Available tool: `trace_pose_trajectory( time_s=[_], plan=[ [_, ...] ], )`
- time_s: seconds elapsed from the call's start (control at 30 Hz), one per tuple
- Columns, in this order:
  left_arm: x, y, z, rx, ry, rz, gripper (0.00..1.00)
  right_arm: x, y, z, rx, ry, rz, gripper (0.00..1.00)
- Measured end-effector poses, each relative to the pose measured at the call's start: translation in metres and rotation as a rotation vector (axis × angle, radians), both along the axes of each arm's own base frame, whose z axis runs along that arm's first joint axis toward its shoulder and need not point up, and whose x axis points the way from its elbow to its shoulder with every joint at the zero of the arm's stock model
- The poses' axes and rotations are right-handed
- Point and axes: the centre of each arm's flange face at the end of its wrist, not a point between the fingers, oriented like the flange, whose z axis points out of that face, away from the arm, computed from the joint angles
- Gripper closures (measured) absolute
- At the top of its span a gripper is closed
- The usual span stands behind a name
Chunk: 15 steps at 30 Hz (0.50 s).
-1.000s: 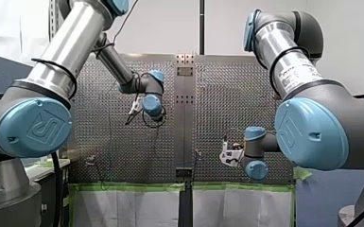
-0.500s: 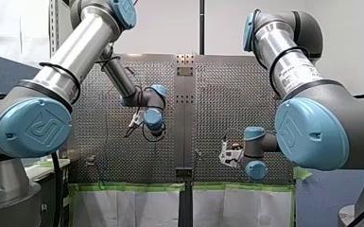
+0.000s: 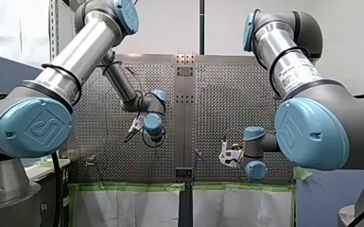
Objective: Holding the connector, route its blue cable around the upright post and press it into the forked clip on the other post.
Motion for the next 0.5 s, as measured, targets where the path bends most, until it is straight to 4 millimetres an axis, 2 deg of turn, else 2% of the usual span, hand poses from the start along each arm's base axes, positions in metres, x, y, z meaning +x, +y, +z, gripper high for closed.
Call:
trace_pose_trajectory(
  time_s=[0.23, 0.5],
  plan=[
    [-0.004, 0.001, -0.028, 0.023, 0.04, 0.006, 0.01, 0.0, 0.0, 0.0, 0.0, 0.0, 0.0, 0.69],
    [-0.005, 0.001, -0.033, 0.023, 0.046, 0.012, 0.01, 0.0, 0.0, 0.0, 0.001, 0.001, 0.0, 0.69]
  ],
)
